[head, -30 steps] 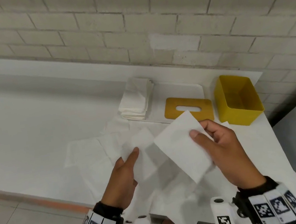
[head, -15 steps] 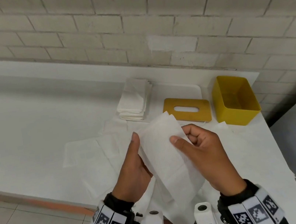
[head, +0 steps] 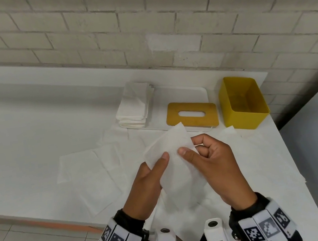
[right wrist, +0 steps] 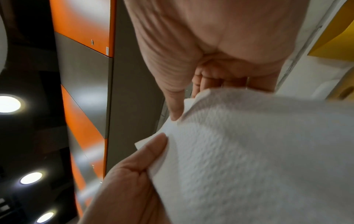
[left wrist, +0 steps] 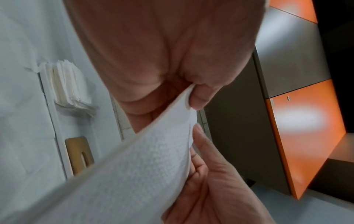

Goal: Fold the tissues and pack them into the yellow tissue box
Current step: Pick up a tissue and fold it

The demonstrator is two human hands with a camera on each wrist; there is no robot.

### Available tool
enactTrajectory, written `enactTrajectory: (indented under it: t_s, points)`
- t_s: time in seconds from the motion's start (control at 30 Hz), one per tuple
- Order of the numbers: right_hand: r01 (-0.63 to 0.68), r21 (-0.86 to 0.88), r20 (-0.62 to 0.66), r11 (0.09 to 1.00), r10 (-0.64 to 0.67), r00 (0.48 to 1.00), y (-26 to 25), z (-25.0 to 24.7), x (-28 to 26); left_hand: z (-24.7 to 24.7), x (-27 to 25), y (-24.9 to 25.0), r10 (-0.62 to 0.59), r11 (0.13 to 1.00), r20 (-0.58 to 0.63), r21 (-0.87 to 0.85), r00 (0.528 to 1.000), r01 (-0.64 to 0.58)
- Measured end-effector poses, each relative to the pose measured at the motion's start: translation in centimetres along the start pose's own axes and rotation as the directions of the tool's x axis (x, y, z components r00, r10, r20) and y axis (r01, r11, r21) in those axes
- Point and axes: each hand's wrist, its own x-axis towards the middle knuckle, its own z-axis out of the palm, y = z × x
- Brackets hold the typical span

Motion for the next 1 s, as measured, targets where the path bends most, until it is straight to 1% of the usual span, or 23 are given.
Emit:
enactTrajectory:
  t_s: [0.07, 0.1, 0.17, 0.2, 0.23, 0.27, 0.3, 0.33, 0.4, 0.5, 0.57, 0.6, 0.67, 0.7, 0.73, 0.8, 0.87, 0.97, 1.0]
  points:
    - [-0.039, -0.056, 0.009, 0.998, 0.04, 0.999, 0.8, -1.2, 0.4, -0.8, 0.3, 0.1, -0.002, 1.0, -0.1, 0.01, 0.995, 0.003]
    - [-0.063, -0.087, -0.024, 0.994, 0.061, 0.998, 1.6, -2.1, 0.8, -1.6, 0.4, 0.3, -0.001, 1.0, -0.184, -0.013, 0.983, -0.001]
    - [-0.141, -0.195, -0.155, 0.971, 0.111, 0.982, 4.2, -4.5, 1.9, -3.8, 0.3, 0.7, 0.022, 0.997, -0.32, -0.063, 0.947, -0.044]
    - [-0.209, -0.286, -0.213, 0.935, 0.151, 0.965, 5.9, -5.9, 2.4, -5.0, 0.1, 0.9, 0.036, 0.995, -0.36, -0.073, 0.932, -0.067]
    - [-0.288, -0.39, -0.242, 0.875, 0.205, 0.948, 7.6, -6.8, 2.8, -6.1, -0.2, 1.1, 0.043, 0.995, -0.388, -0.067, 0.92, -0.074]
    - [-0.356, -0.475, -0.243, 0.805, 0.268, 0.932, 9.1, -7.4, 3.0, -7.2, -0.6, 1.1, 0.039, 0.997, -0.41, -0.043, 0.911, -0.062]
    - [-0.391, -0.533, -0.231, 0.75, 0.316, 0.92, 10.6, -7.7, 3.1, -8.1, -1.1, 1.0, 0.033, 0.999, -0.432, -0.011, 0.901, -0.041]
    - [-0.395, -0.566, -0.217, 0.724, 0.331, 0.918, 11.6, -7.7, 3.2, -8.9, -1.5, 0.8, 0.027, 1.0, -0.45, 0.016, 0.893, -0.022]
    - [-0.356, -0.601, -0.208, 0.715, 0.29, 0.934, 12.5, -7.0, 3.4, -10.1, -2.3, 0.4, 0.006, 1.0, -0.476, 0.029, 0.88, 0.009]
    - [-0.288, -0.638, -0.209, 0.714, 0.2, 0.957, 12.4, -4.7, 4.3, -11.0, -3.0, -0.3, -0.023, 0.999, -0.504, 0.019, 0.863, 0.038]
    - [-0.272, -0.675, -0.21, 0.686, 0.174, 0.962, 12.1, -3.1, 4.8, -11.3, -3.3, -0.6, -0.032, 0.999, -0.515, 0.007, 0.857, 0.042]
    - [-0.297, -0.705, -0.224, 0.644, 0.195, 0.955, 11.9, -2.6, 5.1, -11.3, -3.4, -0.7, -0.033, 0.999, -0.519, 0.001, 0.854, 0.039]
    - [-0.401, -0.741, -0.28, 0.539, 0.294, 0.914, 11.9, -2.5, 5.5, -11.1, -3.7, -0.9, -0.037, 0.999, -0.518, -0.004, 0.855, 0.041]
    - [-0.447, -0.737, -0.306, 0.506, 0.34, 0.889, 11.9, -2.8, 5.7, -11.1, -3.9, -0.9, -0.04, 0.999, -0.517, -0.003, 0.855, 0.045]
    - [-0.482, -0.721, -0.323, 0.498, 0.373, 0.87, 11.9, -3.2, 5.9, -10.9, -4.0, -1.0, -0.043, 0.999, -0.516, -0.002, 0.856, 0.049]
    - [-0.53, -0.641, -0.34, 0.555, 0.415, 0.844, 12.0, -3.7, 6.6, -10.6, -4.1, -1.1, -0.055, 0.998, -0.51, -0.007, 0.859, 0.059]
    - [-0.548, -0.516, -0.348, 0.658, 0.424, 0.836, 11.9, -3.8, 7.1, -10.1, -4.0, -1.2, -0.066, 0.997, -0.495, -0.009, 0.866, 0.071]
    - [-0.499, -0.322, -0.37, 0.804, 0.379, 0.848, 11.6, -3.7, 7.3, -9.1, -3.6, -1.3, -0.085, 0.996, -0.466, -0.014, 0.881, 0.089]
    - [-0.483, -0.235, -0.382, 0.843, 0.377, 0.844, 11.5, -3.8, 7.3, -8.9, -3.5, -1.3, -0.091, 0.996, -0.455, -0.02, 0.886, 0.092]
